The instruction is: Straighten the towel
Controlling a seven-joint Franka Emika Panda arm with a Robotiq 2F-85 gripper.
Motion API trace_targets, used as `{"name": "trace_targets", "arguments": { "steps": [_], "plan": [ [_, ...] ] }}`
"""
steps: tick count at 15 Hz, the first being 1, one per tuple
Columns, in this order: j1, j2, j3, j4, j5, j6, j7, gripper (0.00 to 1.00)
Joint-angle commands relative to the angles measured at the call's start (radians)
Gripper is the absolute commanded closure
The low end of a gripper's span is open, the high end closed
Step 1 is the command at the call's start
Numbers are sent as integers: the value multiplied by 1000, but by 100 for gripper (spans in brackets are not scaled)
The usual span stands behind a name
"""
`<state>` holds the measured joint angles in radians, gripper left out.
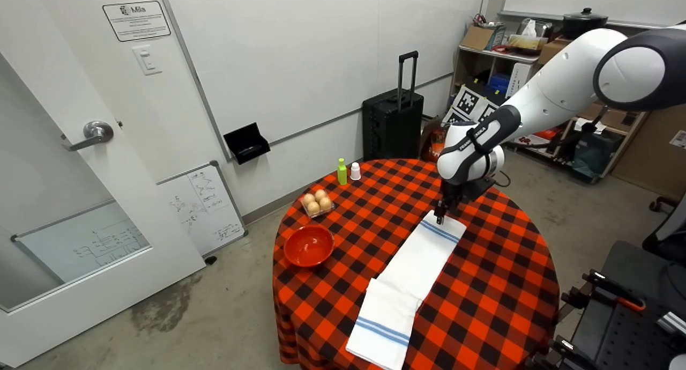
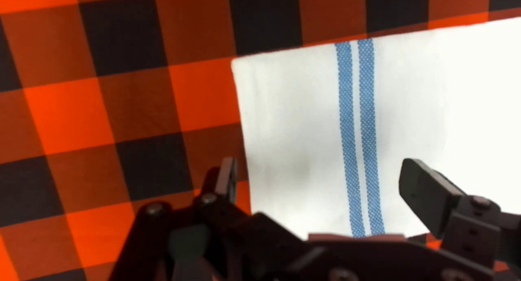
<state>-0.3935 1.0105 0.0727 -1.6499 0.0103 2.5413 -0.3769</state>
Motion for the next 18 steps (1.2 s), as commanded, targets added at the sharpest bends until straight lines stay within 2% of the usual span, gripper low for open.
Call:
{"name": "trace_targets", "arguments": {
  "steps": [1, 9, 18],
  "plan": [
    [-34, 58, 38, 97, 42, -49, -60, 0],
    [-9, 144, 35, 201, 31, -113, -77, 0],
    [-11, 182, -15, 258, 20, -162, -66, 0]
  ]
}}
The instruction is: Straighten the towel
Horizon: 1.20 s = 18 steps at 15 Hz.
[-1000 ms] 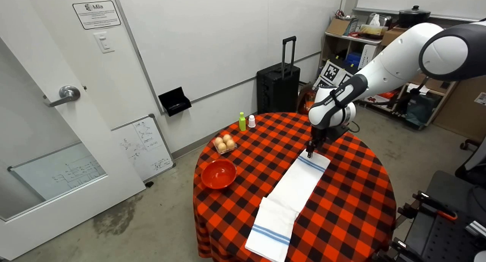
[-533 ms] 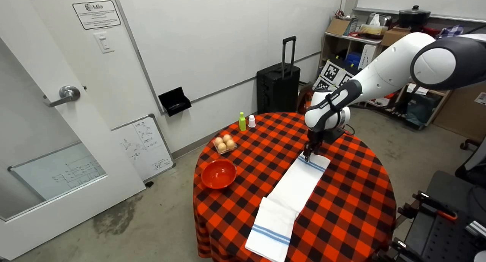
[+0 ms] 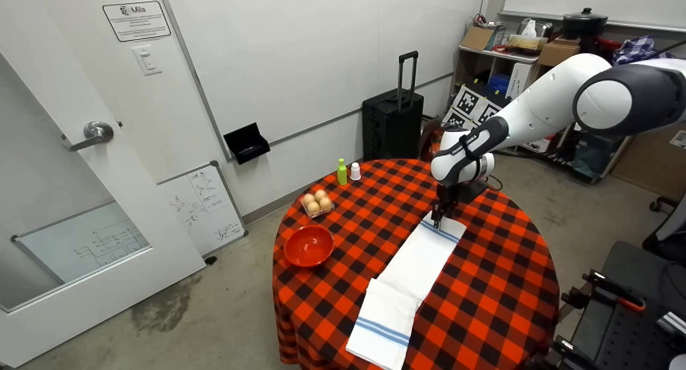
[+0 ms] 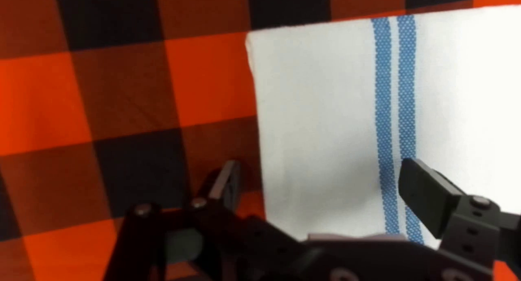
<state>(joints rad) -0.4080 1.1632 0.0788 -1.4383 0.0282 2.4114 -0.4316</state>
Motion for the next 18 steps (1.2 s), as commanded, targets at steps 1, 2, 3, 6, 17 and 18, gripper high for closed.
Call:
{"name": "trace_targets", "arguments": {
  "steps": [1, 2, 3, 6, 17, 18],
  "plan": [
    [3, 29, -25, 47, 3, -34, -10, 0],
    [3, 32, -27, 52, 4, -39, -10, 0],
    [3, 36, -25, 56, 4, -44, -12, 0],
    [11, 44, -18, 54, 1, -49, -23, 21],
    [17, 22, -10, 38, -1, -76, -64, 100],
    [17, 16, -20, 37, -5, -77, -58, 100]
  ]
}}
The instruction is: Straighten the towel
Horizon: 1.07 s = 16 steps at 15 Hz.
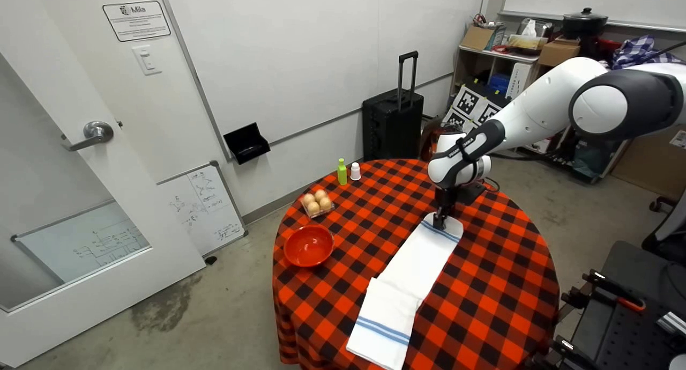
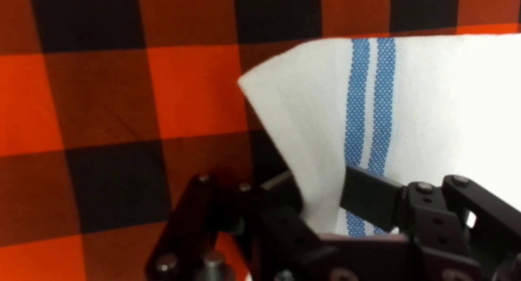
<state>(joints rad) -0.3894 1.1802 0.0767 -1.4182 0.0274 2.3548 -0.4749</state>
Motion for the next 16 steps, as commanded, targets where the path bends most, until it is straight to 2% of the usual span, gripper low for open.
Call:
{"name": "trace_targets", "arguments": {
  "steps": [1, 9, 16],
  "plan": [
    [0, -4, -28, 15, -8, -19, -9, 100],
    [57, -12, -200, -14, -110, 34, 116, 100],
    [189, 12, -379, -32, -255, 165, 357, 100]
  ]
}}
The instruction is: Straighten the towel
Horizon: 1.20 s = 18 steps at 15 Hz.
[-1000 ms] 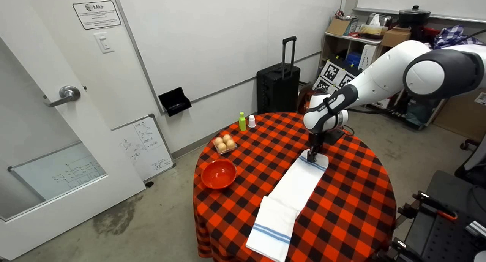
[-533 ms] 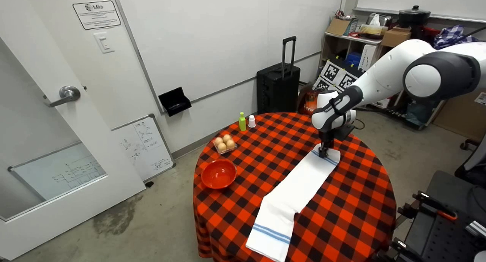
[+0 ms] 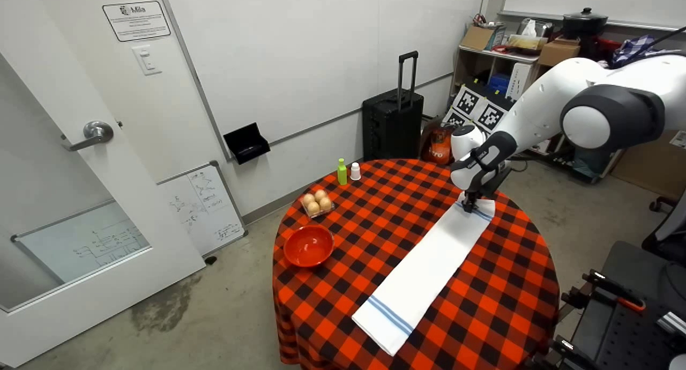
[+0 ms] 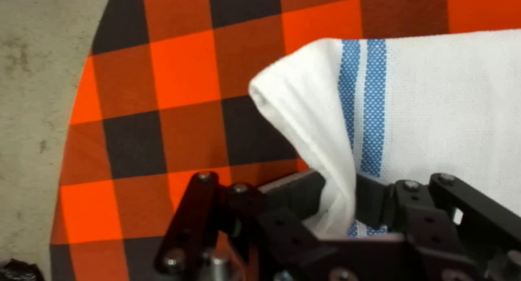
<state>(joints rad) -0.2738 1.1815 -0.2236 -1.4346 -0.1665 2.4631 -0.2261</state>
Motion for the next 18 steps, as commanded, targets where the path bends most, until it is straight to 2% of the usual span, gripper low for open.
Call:
{"name": "trace_targets", "arguments": {
  "steps": [1, 3, 4, 5, 12, 15, 18],
  "plan": [
    [95, 16, -103, -16, -80, 71, 142, 100],
    [124, 22, -137, -20, -112, 81, 182, 100],
    [135, 23, -147, -23, -124, 77, 196, 75],
    [141, 22, -151, -30, -134, 74, 198, 74],
    [158, 20, -173, -64, -189, 114, 203, 23],
    [195, 20, -224, -83, -231, 181, 238, 1],
    [197, 25, -230, -92, -221, 285, 283, 0]
  ]
}}
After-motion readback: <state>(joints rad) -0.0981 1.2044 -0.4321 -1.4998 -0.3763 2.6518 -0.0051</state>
